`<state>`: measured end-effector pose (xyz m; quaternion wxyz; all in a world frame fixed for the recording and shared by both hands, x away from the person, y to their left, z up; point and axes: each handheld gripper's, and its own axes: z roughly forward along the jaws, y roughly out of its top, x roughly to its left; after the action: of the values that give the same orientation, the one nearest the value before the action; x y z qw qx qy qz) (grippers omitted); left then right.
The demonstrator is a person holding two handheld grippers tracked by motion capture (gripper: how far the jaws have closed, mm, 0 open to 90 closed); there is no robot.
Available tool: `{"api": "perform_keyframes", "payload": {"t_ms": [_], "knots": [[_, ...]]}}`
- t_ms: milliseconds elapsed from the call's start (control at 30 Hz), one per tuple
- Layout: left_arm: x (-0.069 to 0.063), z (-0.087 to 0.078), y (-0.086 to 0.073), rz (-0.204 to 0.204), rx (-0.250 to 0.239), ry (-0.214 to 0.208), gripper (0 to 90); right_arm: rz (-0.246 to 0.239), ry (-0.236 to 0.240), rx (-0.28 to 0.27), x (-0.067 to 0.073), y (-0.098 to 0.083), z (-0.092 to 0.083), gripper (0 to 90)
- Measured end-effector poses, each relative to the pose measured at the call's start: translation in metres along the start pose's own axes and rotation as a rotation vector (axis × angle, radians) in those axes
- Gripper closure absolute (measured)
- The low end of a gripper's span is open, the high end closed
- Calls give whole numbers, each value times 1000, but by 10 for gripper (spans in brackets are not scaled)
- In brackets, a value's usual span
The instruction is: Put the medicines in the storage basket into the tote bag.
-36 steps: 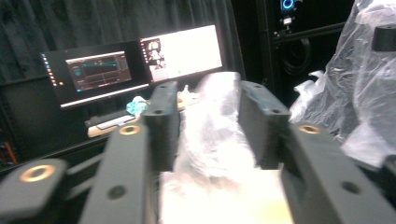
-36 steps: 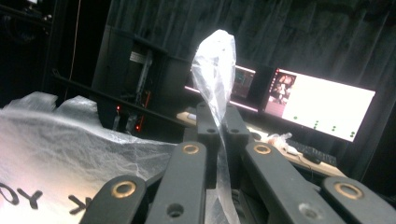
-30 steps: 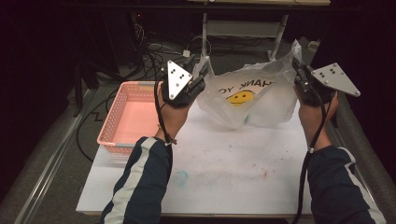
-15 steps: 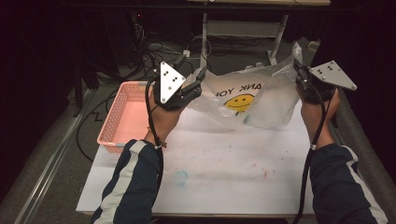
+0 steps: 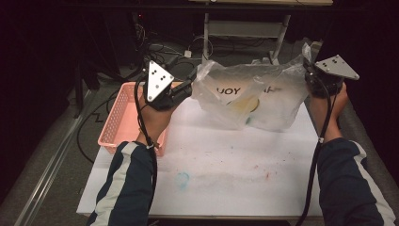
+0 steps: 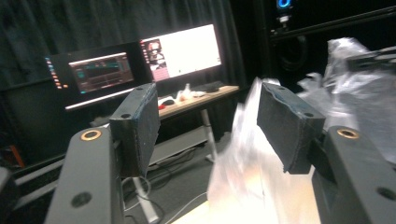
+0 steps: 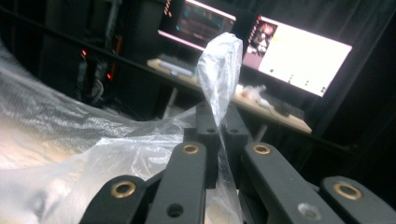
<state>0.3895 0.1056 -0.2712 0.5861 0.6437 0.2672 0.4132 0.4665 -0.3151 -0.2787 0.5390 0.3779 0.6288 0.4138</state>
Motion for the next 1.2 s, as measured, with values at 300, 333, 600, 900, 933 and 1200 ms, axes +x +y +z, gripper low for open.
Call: {"api": "perform_keyframes", "payload": {"t_ms": [300,333,600,900,933,1200], "knots": [[-24,14,-38,-1,97,-135,301,35,-7,76,-8,-20,13,900],[-28,20,-43,-10,115,-147,292,34,-9,75,-7,-21,13,900],[-48,54,-58,14,201,-155,293,25,56,47,1,-18,4,762],[-35,64,-48,36,201,-55,410,52,162,-47,7,2,-25,429],[-34,65,-47,35,202,-48,410,52,172,-52,8,4,-30,413],[-23,62,-42,24,197,-16,411,43,255,-98,6,7,-61,289]]}}
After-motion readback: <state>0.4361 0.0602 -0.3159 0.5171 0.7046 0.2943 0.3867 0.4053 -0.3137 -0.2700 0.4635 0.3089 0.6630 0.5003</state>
